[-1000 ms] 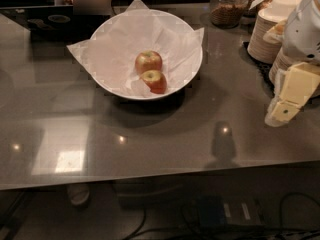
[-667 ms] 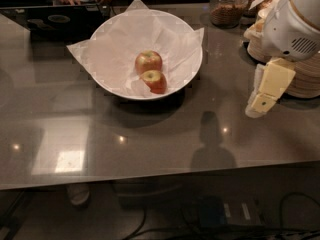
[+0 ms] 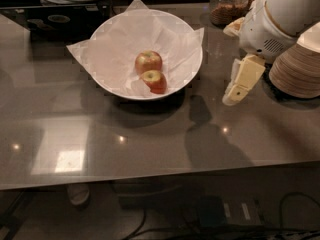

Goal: Pick apple from white bowl

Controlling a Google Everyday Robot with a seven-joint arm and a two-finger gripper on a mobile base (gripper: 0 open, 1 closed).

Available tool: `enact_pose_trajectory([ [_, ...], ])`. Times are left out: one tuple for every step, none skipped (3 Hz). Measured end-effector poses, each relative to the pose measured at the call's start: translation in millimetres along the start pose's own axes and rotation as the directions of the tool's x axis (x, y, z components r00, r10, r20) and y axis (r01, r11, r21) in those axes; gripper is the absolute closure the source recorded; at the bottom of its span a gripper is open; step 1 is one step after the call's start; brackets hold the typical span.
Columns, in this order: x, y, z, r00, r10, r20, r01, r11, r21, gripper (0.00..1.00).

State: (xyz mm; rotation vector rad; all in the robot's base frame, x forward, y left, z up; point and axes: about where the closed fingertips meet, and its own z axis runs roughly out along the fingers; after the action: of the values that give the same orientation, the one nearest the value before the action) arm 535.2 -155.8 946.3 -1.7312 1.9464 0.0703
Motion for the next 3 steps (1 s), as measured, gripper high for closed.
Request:
enact_pose_trajectory([
  [-11.3, -11.6, 12.1, 0.998, -0.018, 0.058, 0.019, 0.9998, -0.006, 0.00],
  [-11.5, -11.8, 12.4, 0.998, -0.018, 0.059, 0.019, 0.9998, -0.006, 0.00],
  [-15.1, -14.4, 16.2, 0.997, -0.021, 0.077, 0.021, 0.9998, -0.002, 0.00],
])
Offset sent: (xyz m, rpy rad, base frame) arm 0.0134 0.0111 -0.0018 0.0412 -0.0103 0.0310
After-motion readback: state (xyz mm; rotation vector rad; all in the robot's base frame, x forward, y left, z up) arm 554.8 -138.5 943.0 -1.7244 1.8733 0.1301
